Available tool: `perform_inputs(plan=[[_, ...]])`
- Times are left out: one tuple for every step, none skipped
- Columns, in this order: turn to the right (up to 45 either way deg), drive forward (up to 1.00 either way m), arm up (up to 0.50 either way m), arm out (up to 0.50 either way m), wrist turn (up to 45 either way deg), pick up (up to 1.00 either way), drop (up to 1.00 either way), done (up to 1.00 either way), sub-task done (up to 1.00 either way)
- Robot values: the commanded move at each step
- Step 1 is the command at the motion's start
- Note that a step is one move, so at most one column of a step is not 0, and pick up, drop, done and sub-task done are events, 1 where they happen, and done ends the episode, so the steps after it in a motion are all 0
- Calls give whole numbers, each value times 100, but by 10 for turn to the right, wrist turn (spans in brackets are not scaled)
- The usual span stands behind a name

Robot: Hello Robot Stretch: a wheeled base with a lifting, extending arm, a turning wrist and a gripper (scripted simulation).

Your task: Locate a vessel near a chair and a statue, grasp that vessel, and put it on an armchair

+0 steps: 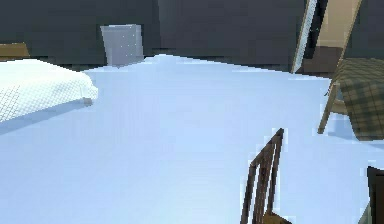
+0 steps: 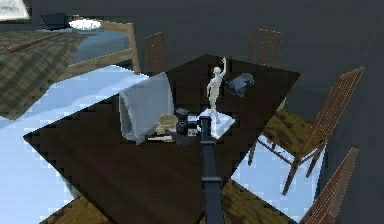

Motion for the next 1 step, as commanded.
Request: perform_inputs(plan=[[0, 0, 10, 0, 0, 0, 0, 0, 0]])
